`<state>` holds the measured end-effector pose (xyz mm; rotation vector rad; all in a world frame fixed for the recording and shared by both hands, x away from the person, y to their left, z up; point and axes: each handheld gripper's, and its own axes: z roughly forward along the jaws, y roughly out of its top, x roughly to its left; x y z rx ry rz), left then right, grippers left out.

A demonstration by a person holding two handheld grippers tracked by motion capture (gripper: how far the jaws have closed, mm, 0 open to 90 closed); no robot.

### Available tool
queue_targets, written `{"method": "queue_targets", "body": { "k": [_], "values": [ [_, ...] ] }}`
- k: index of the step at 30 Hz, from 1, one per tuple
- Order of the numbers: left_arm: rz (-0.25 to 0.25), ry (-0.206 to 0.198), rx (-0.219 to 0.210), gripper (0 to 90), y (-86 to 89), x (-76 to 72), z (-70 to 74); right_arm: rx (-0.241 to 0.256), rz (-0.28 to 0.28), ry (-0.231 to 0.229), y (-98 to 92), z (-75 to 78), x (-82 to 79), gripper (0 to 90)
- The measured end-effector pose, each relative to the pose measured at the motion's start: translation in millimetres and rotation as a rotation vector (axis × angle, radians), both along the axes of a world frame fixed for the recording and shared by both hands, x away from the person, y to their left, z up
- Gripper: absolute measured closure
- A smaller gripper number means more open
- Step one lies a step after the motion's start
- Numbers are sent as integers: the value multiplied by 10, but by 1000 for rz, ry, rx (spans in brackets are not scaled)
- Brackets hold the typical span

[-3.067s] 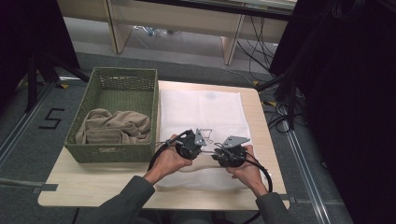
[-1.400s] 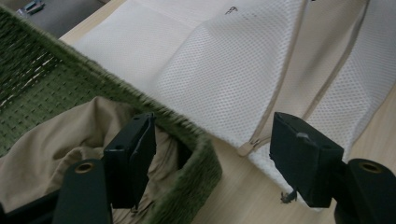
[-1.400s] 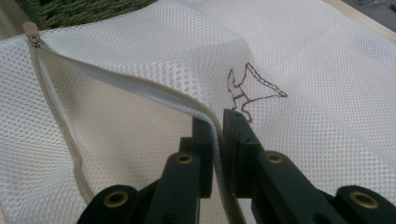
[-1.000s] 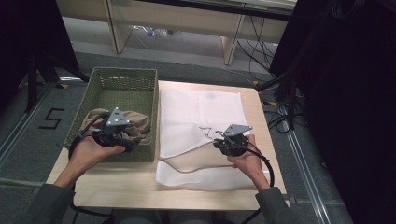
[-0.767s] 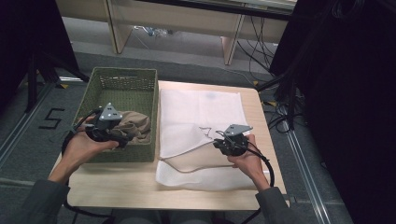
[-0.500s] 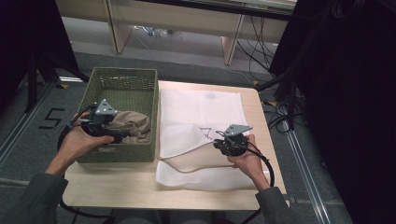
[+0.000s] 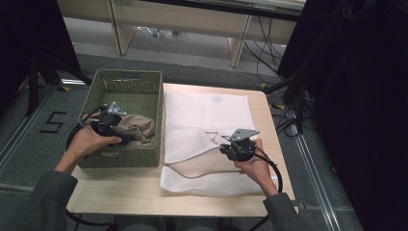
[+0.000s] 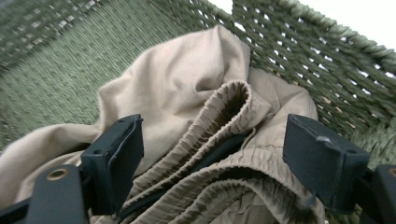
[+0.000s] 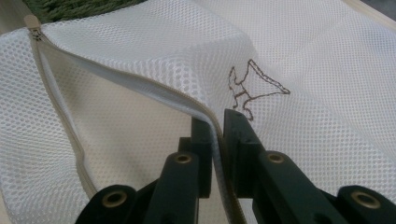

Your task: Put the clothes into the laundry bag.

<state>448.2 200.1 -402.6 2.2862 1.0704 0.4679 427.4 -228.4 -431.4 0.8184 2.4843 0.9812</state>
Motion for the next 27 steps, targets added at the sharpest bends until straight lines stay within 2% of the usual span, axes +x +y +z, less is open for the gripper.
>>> {"method": "queue_targets", "body": {
  "k": [2,4,5,6,7,9,10,11,13,14,15,16,17,19,20,21,22,23,24,25,26,27],
  "values": [
    [-12,15,17,199,-21,14,-27,0,-15,-4,1,0,4,832],
    [-17,18,28,196,-33,25,-41,3,0,4,4,-4,0,832],
    [-19,27,36,189,-44,43,-51,-6,-9,-10,5,-11,6,832],
    [-18,44,44,189,-69,92,-64,6,-6,10,11,-6,-6,832],
    [-25,59,50,202,-82,121,-71,4,1,5,10,-2,0,832],
    [-39,75,51,283,-96,151,-82,5,-3,6,13,-2,-2,832],
    [-61,92,69,344,-135,198,-103,3,-4,9,15,-4,-10,831],
    [-61,92,69,400,-135,198,-103,3,-6,9,13,-1,-11,831],
    [-74,80,121,554,-193,263,-140,2,-1,5,6,7,-3,831],
    [-62,72,165,652,-210,293,-173,-1,1,4,3,6,-1,832],
    [-62,72,165,699,-210,293,-173,-1,1,4,3,6,-1,832],
    [-32,73,192,742,-217,343,-194,-2,0,2,2,1,-6,832],
    [-20,54,197,759,-213,360,-184,2,0,5,0,7,-9,832],
    [20,36,183,783,-185,401,-177,10,-10,5,-2,11,-10,833],
    [20,36,183,785,-185,401,-177,-6,6,-2,-14,10,0,832],
    [45,23,180,789,-166,422,-176,-8,0,3,-12,9,-7,833],
    [92,-21,181,789,-120,467,-165,-6,-20,16,-7,14,-27,833],
    [92,-21,181,790,-120,467,-165,4,-10,8,-4,15,-18,834],
    [126,-53,179,792,-90,487,-154,5,0,-1,-8,16,-7,833],
    [170,-79,171,792,-57,504,-142,5,0,-1,-8,16,-7,833],
    [208,-76,125,784,5,533,-140,-1,1,-1,-13,14,-6,833],
    [187,-44,95,766,17,538,-149,-7,2,-2,-16,12,-4,833]
  ]
}}
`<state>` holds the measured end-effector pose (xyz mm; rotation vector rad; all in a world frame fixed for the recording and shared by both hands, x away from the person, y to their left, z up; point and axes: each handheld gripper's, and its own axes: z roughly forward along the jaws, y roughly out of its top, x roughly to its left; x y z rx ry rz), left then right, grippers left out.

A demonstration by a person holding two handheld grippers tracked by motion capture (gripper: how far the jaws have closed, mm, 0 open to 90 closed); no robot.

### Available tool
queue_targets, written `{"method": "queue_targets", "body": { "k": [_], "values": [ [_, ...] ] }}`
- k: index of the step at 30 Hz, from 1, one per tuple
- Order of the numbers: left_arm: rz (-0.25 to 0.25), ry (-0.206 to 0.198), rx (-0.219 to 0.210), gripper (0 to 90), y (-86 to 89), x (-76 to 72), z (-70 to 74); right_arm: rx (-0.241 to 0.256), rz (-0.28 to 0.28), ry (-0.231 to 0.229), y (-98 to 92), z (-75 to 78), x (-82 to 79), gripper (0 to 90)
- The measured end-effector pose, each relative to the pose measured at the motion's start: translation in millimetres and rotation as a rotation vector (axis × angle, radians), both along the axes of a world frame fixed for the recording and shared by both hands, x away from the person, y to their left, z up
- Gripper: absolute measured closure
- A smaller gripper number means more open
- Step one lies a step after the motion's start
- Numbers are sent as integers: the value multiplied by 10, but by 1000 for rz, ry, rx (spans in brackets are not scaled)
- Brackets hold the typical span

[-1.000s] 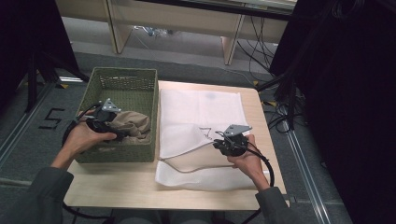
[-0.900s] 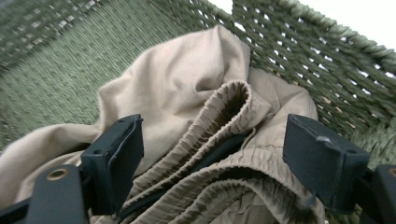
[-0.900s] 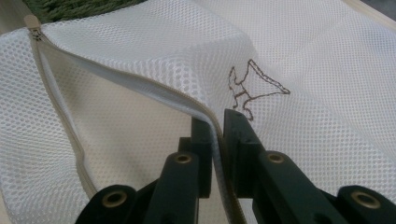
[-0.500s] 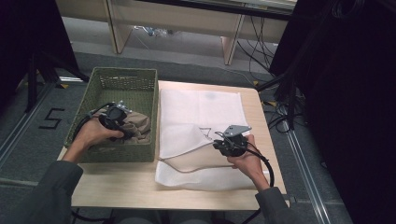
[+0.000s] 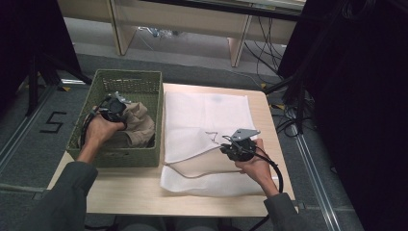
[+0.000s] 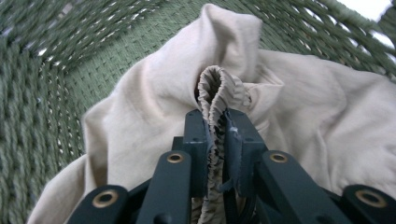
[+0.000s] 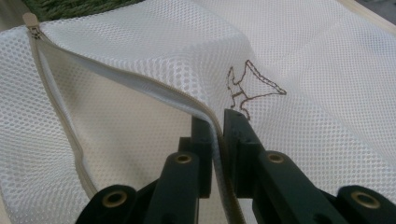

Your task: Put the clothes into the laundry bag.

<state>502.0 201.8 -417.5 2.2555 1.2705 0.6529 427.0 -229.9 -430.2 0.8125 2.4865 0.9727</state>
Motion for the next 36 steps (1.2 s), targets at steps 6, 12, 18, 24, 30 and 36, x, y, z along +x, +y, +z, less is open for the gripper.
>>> {"method": "queue_targets", "body": {
  "k": [6,12,18,24,30,36],
  "values": [
    [-50,36,-37,466,12,-49,10,1,1,4,11,-16,0,833],
    [-97,19,-106,325,105,-129,145,-9,-18,2,19,-17,-3,833],
    [-197,34,-95,274,206,-245,247,6,-5,12,21,-19,-2,831],
    [-261,72,-61,252,207,-320,204,-4,-1,10,19,-20,1,831],
    [-303,92,-27,250,138,-328,156,3,-5,13,22,-21,1,830],
    [-320,93,-36,253,164,-396,209,1,-11,18,5,-20,2,828]
  ]
}}
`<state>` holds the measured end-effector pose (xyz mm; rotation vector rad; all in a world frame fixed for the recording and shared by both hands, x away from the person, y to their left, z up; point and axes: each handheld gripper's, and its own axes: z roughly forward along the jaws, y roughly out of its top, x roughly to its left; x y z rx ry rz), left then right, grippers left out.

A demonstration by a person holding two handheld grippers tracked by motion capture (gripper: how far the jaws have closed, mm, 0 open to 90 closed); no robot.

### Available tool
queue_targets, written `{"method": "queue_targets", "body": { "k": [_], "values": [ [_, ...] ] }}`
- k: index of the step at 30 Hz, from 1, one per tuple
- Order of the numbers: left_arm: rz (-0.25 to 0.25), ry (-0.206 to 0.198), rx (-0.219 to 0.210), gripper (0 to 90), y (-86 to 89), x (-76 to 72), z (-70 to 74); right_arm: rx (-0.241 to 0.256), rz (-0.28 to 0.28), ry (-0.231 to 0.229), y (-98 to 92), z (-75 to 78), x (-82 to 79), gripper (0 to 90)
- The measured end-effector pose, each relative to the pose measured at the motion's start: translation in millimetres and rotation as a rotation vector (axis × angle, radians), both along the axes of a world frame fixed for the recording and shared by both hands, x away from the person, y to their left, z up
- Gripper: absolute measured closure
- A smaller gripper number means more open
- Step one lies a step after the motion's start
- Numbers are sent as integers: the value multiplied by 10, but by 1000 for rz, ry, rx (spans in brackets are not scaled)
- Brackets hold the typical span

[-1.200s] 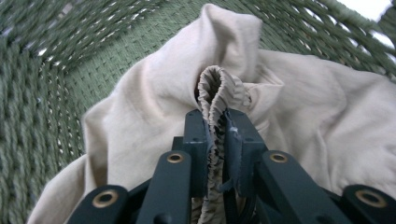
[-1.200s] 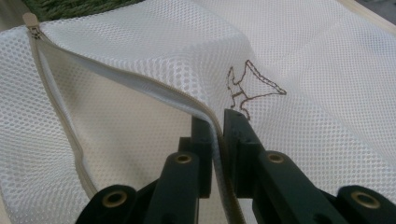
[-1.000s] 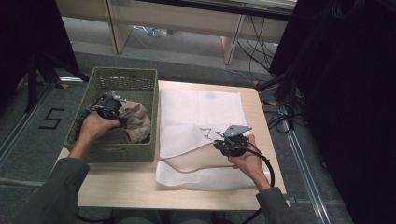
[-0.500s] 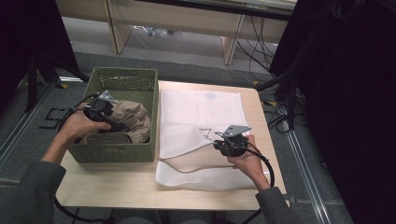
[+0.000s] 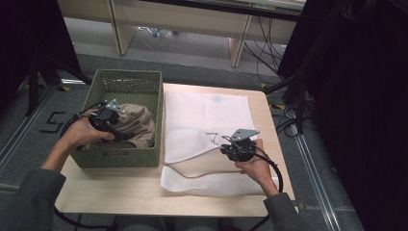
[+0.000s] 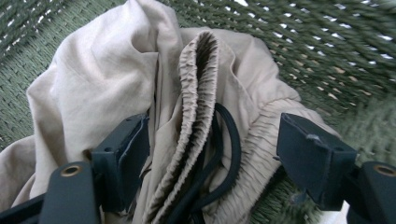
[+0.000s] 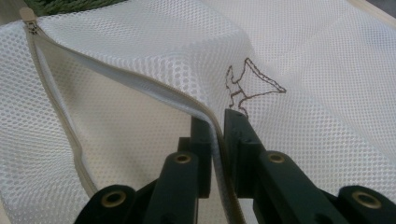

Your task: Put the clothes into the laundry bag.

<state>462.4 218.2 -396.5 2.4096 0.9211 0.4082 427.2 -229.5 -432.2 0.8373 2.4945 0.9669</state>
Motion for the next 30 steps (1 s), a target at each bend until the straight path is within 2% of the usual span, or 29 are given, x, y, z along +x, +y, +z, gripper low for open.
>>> {"method": "queue_targets", "body": {
  "k": [6,8,10,11,12,14,16,19,22,24,26,27,30],
  "values": [
    [-43,25,33,240,-25,-42,-39,-6,4,-6,11,4,1,827],
    [-46,27,81,249,-77,-18,-85,-5,6,-9,14,8,0,827],
    [-42,28,91,247,-93,-1,-106,-11,9,-15,8,9,8,827],
    [-35,25,133,247,-118,46,-146,-12,8,-11,7,5,9,827],
    [-19,22,157,256,-134,72,-172,-13,7,-10,6,6,7,826],
    [-5,20,174,266,-146,99,-198,-13,11,-15,2,8,9,827],
    [20,30,209,264,-179,170,-283,-3,-1,-5,0,11,2,826],
    [44,20,233,248,-209,227,-319,-11,1,-20,-8,9,12,826],
    [44,28,223,245,-208,253,-332,-9,7,-19,-9,12,11,826],
    [63,26,222,231,-200,278,-353,-7,10,-11,-9,15,7,826],
    [73,21,221,225,-195,302,-382,-10,-9,-15,-6,17,5,826],
    [88,14,232,218,-202,325,-418,-5,4,-10,0,18,0,826],
    [87,28,237,207,-220,345,-463,-3,2,-8,5,20,-3,826]
  ]
}}
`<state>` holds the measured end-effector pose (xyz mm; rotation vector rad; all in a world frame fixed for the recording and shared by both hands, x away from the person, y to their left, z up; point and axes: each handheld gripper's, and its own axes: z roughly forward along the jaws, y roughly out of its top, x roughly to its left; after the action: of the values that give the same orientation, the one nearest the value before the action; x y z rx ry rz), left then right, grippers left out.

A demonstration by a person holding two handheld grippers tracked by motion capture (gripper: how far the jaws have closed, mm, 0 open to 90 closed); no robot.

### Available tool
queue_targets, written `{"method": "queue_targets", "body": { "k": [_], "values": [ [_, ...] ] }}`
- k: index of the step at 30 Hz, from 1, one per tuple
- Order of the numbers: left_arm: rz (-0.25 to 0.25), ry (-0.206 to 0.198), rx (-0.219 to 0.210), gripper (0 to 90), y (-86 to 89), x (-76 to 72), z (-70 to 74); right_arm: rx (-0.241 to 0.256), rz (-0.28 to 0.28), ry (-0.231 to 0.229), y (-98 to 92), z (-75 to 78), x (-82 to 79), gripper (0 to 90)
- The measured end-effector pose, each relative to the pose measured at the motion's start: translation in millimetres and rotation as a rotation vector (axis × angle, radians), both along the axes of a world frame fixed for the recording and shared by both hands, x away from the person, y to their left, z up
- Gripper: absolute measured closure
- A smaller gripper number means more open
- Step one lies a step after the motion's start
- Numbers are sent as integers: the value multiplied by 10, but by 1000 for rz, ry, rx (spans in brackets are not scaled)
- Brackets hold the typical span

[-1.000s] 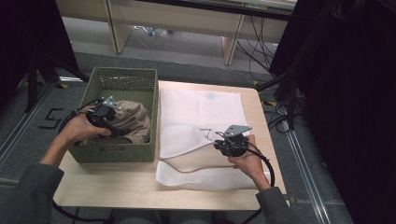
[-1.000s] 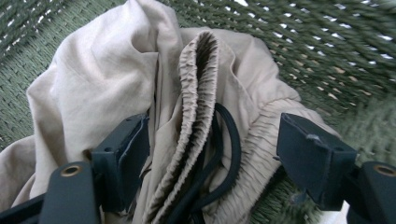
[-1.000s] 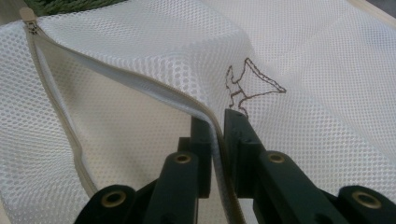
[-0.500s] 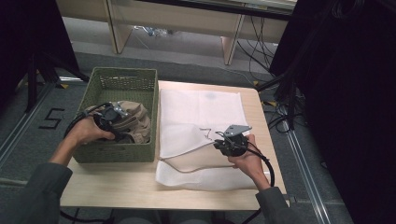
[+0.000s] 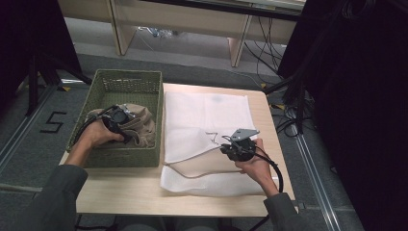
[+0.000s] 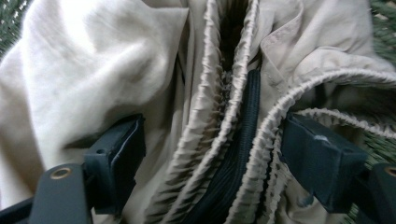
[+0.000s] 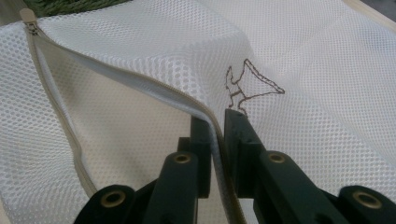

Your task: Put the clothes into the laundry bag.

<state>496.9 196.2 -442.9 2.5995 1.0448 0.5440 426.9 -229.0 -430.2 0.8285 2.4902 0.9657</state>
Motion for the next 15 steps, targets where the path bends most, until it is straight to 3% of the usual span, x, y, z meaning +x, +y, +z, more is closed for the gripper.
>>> {"method": "queue_targets", "body": {
  "k": [2,3,10,11,13,14,15],
  "values": [
    [4,20,16,202,-18,25,-55,4,-3,1,3,-4,-2,826],
    [18,35,3,213,-28,49,-109,-2,4,-6,-1,-5,3,826],
    [32,42,-39,201,-2,65,-170,-5,7,-2,-13,-1,6,825],
    [39,50,-69,244,34,59,-187,0,-2,0,-10,3,2,825],
    [39,55,-80,296,41,55,-191,6,0,-2,-3,1,2,825],
    [35,56,-93,438,40,45,-191,2,-1,2,-3,4,-3,825],
    [41,51,-100,499,40,42,-190,3,-2,2,-2,5,-2,825]
  ]
}}
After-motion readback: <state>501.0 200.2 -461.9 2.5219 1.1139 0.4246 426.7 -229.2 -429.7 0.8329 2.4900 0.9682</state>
